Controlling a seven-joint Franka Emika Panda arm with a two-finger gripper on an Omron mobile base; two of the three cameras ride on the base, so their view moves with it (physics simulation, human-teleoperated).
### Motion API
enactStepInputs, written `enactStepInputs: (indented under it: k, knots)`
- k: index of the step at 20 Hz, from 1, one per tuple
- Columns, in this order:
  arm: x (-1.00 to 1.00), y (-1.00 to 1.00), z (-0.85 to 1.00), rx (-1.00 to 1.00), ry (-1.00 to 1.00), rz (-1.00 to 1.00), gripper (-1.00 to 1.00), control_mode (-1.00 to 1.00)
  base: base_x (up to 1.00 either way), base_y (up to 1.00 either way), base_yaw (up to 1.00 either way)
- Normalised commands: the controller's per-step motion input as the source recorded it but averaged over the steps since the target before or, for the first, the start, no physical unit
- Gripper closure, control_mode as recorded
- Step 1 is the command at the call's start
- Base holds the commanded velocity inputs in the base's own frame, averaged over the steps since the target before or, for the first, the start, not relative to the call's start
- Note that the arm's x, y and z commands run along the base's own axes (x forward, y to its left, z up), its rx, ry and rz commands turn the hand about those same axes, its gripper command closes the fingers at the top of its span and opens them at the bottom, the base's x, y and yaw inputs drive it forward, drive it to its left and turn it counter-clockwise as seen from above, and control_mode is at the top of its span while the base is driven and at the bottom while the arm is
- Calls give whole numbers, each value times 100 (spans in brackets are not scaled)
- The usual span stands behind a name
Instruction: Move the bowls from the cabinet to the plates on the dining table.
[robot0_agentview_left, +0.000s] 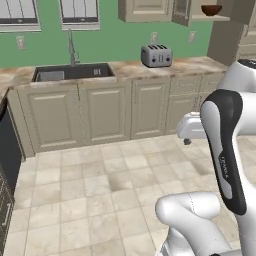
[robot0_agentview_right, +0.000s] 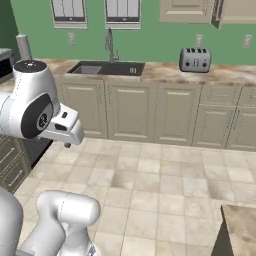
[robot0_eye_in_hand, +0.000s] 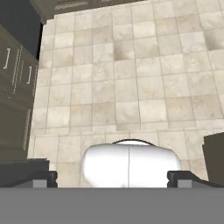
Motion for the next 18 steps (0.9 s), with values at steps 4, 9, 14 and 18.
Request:
enactStepInputs:
  k: [4, 9, 14, 18]
  knots:
    - [0, 0, 0, 0, 0, 0, -100, 100, 100, 0, 0]
    - [0, 0, 0, 0, 0, 0, -100, 100, 100, 0, 0]
    - [0, 0, 0, 0, 0, 0, -100, 100, 100, 0, 0]
    - [0, 0, 0, 0, 0, 0, -100, 100, 100, 0, 0]
